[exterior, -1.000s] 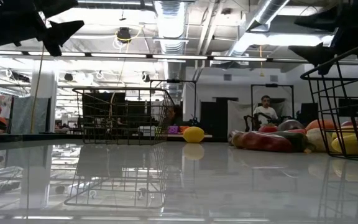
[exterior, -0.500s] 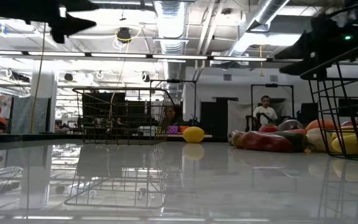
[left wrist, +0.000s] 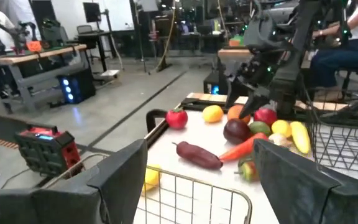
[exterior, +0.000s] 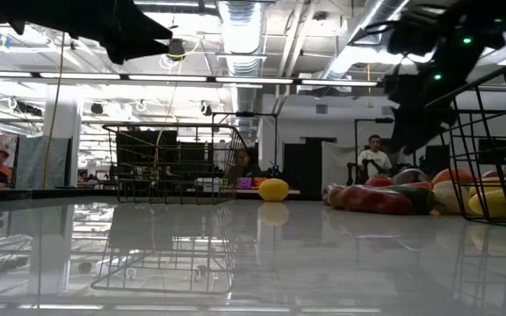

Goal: Sort produce into baskets
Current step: Put the apple into the left wire basket

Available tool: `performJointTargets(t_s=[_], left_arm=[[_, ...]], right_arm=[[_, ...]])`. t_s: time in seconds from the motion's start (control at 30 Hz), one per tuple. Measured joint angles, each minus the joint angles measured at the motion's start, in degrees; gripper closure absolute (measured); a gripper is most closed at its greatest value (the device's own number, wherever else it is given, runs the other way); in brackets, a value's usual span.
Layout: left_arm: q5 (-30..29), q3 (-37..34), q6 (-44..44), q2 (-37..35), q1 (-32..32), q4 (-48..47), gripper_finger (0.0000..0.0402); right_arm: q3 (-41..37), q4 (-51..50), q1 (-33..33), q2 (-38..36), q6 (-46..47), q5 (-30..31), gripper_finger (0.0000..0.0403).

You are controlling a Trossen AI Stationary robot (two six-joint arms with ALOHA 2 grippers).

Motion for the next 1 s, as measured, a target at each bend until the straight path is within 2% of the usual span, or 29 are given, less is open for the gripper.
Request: performJointTargets(t_s=[0.17,0.3,0.5,0.77,1.0], left_arm=[[0.97,0.02,0.03,-2.17,0.00,-0.03,0.0123],[2.62,0.02,-0.04,-2.65,0.00,-0.16,0.0123],[2.97,0.02,-0.16,-2.12,0.00,-0.47,0.0123],[2.42,-0.54,-0.02,-1.00,-0.02,0.14,0.0123],[1.39,-0.57,0.21,1.41,-0.02,0.45,0.0123]], right_arm=[[5.62,-5.64,0.24,6.14,-0.77,-1.65,0.0026],[6.21,-7.85,0.18,10.27,0.51,-2.92,0.0006],[6.19,-7.78,0.09,14.97,1.00,0.36,0.0009],[5.94,-7.13,-1.09,20.74,0.09,0.53,0.0016],[6.08,-7.40,-1.83,22.46,-0.41,-0.83,0.0051]])
